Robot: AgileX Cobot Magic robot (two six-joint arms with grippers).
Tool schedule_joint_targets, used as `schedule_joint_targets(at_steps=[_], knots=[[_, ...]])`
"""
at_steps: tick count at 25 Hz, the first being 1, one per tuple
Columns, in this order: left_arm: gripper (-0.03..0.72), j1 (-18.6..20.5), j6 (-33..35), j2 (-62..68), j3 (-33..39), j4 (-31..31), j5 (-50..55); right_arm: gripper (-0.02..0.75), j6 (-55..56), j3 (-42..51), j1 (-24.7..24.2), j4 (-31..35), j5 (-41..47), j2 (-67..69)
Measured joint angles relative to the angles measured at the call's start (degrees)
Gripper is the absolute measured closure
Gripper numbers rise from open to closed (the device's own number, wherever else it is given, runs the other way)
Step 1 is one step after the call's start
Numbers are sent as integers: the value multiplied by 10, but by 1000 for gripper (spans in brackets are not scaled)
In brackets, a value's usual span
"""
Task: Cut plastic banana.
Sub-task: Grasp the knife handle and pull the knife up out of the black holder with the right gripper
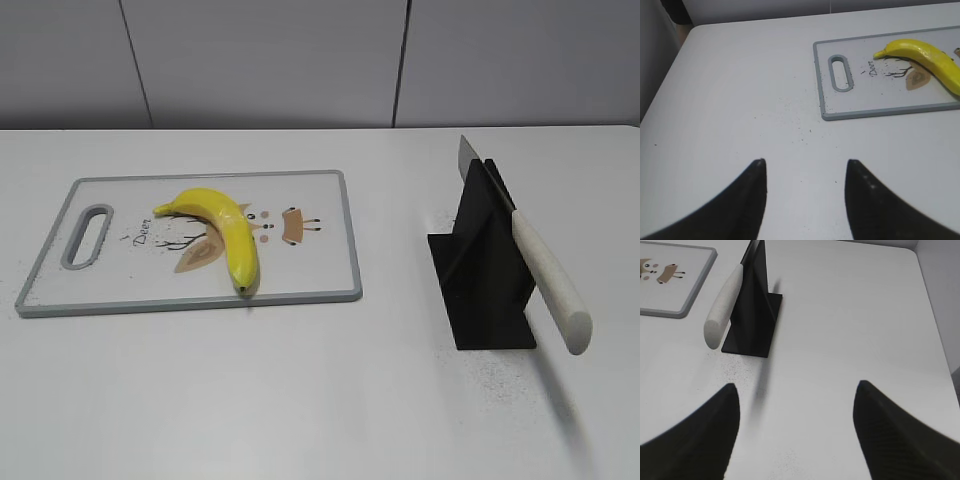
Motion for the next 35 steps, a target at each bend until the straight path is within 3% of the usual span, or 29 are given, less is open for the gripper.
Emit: schedule_joint_targets(at_steps=[35], knots=[[198, 0, 0, 0, 0, -1, 0, 172, 0, 0, 0, -3, 0, 0]])
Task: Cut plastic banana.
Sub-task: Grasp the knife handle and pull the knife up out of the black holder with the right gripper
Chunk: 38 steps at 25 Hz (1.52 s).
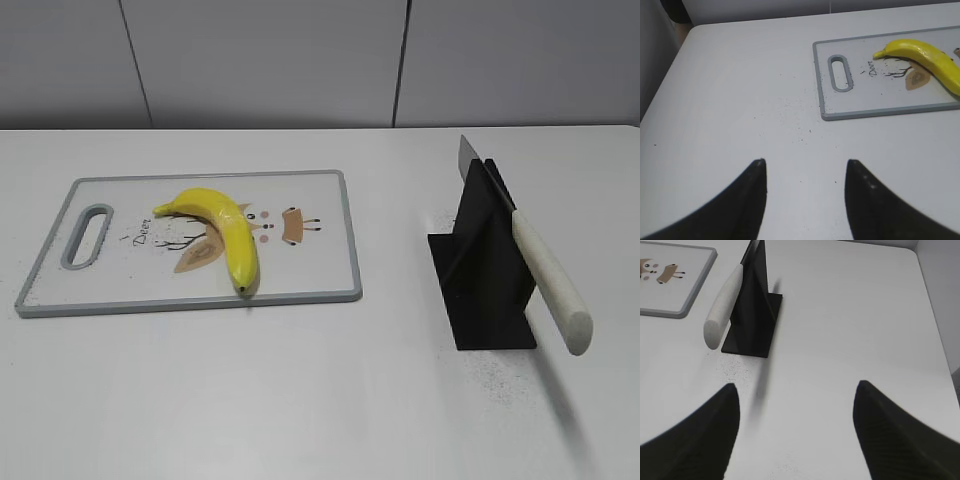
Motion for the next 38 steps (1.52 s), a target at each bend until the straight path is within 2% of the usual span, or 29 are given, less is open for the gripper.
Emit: schedule_joint_targets(at_steps=[5, 10, 16, 21, 26, 32, 38], knots=[[198, 0, 0, 0, 0, 0, 0, 172, 6, -3, 0, -18, 0, 21], [198, 0, 0, 0, 0, 0, 0, 178, 6, -63, 0, -18, 1, 144], [198, 0, 0, 0, 0, 0, 0, 230, 6, -160, 0, 19, 27, 318], [198, 0, 0, 0, 0, 0, 0, 239, 6, -212, 1, 68, 74, 451], [198, 0, 0, 0, 0, 0, 0, 242, 24, -241, 36, 91, 71, 528], [198, 0, 0, 0, 0, 0, 0, 242, 52, -243, 107, 92, 29, 613], [198, 0, 0, 0, 0, 0, 0, 242, 56, -243, 117, 93, -5, 729]])
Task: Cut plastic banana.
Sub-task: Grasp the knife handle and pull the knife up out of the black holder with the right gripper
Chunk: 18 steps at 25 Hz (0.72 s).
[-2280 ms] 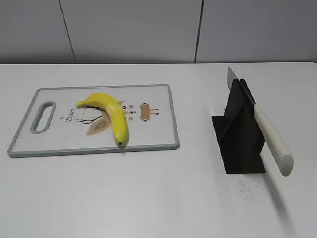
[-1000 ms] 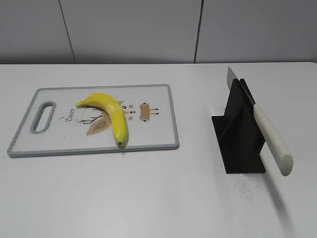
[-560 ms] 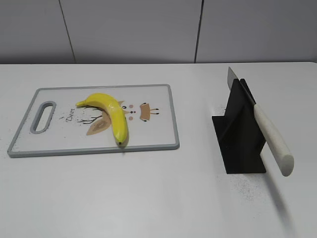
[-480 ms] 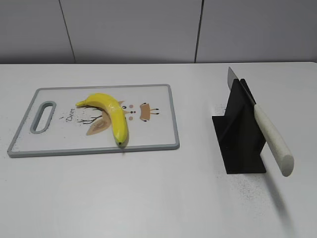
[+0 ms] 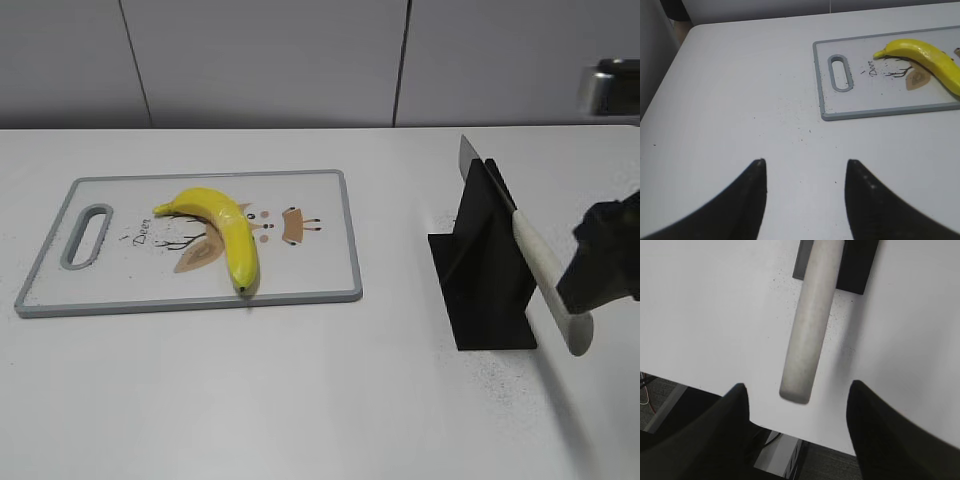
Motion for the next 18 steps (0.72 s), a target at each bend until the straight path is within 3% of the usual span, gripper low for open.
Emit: schedule_joint_targets(at_steps=[10, 14, 18], knots=[[198, 0, 0, 0, 0, 0, 0, 241, 0, 0, 1, -8, -58, 118], [198, 0, 0, 0, 0, 0, 0, 160, 0, 0, 1, -9, -61, 131], [198, 0, 0, 0, 0, 0, 0, 136, 11, 0, 1, -9, -79, 132]])
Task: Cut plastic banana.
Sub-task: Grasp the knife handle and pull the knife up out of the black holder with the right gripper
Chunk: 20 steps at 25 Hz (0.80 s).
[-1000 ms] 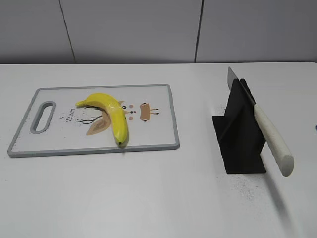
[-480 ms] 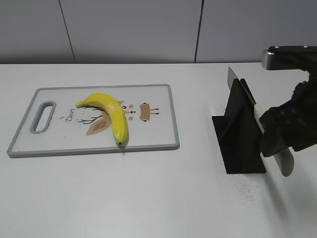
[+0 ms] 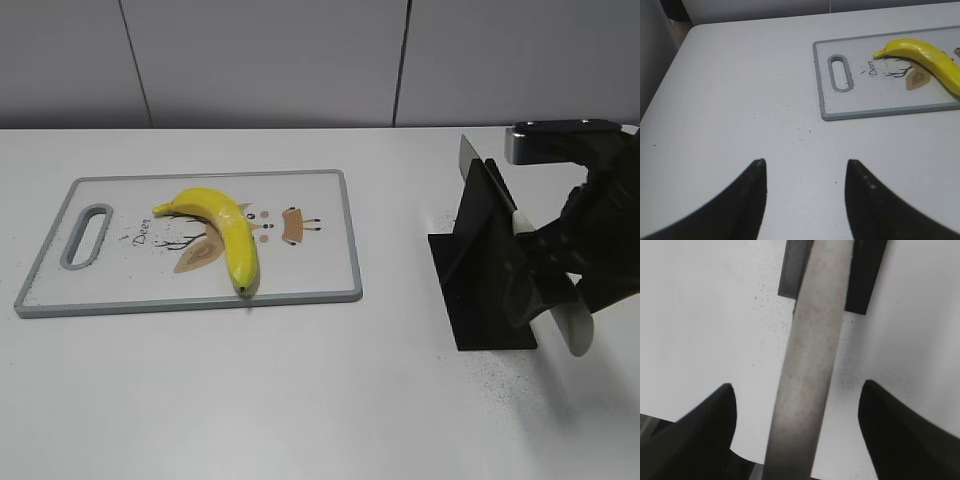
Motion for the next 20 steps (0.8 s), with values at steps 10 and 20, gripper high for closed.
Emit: schedule_joint_targets(at_steps=[10, 20], knots=[[198, 0, 0, 0, 0, 0, 0, 528, 52, -3, 0, 10, 23, 40], [198, 0, 0, 0, 0, 1, 0, 540, 71, -20, 0, 12, 46, 38]])
